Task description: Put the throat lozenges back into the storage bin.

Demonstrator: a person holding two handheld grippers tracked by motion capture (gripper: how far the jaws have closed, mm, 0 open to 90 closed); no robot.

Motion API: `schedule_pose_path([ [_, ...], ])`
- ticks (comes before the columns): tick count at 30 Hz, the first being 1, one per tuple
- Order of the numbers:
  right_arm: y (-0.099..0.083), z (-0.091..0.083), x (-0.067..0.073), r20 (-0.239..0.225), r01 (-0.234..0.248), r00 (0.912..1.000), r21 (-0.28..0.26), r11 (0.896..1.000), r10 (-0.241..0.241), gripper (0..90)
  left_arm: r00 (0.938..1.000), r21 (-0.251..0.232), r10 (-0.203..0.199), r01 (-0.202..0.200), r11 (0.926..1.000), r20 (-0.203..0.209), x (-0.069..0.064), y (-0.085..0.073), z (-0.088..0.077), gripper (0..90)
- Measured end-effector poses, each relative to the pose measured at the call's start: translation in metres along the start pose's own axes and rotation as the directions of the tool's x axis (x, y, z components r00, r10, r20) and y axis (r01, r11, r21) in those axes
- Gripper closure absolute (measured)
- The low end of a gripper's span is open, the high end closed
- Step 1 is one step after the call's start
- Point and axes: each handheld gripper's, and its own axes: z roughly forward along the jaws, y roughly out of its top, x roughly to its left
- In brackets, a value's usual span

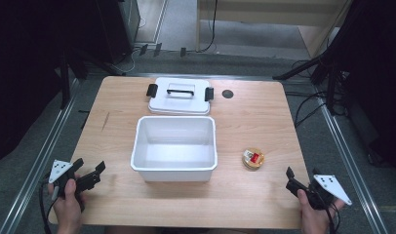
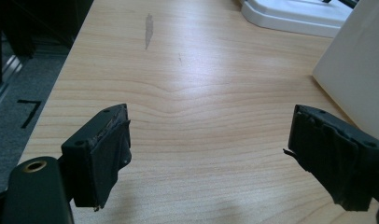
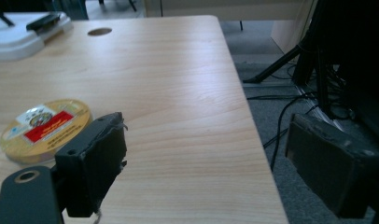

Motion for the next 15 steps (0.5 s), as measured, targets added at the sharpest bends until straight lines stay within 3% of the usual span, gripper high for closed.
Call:
schedule_pose_path([
  [6, -0.005, 0.002, -0.011, -0.001, -0.048, 0.9989, 0.019, 0.999, 0.048, 13.6, 1.0000, -0.002, -0.002, 0.002, 1.0000, -0.001, 0.001, 0.000, 0.000, 13.4],
  [9, -0.003, 0.003, -0.007, -0.002, -0.036, 0.9993, 0.036, 0.999, 0.036, 13.6, 1.0000, 0.001, 0.000, 0.000, 1.0000, 0.000, 0.001, 0.000, 0.000, 13.6],
  [15, 0.006, 0.004, 0.007, -0.023, 0.034, 0.9992, 0.061, 0.998, -0.032, 13.7, 1.0000, 0.004, 0.001, -0.001, 1.0000, 0.004, 0.001, 0.000, 0.000, 13.7],
])
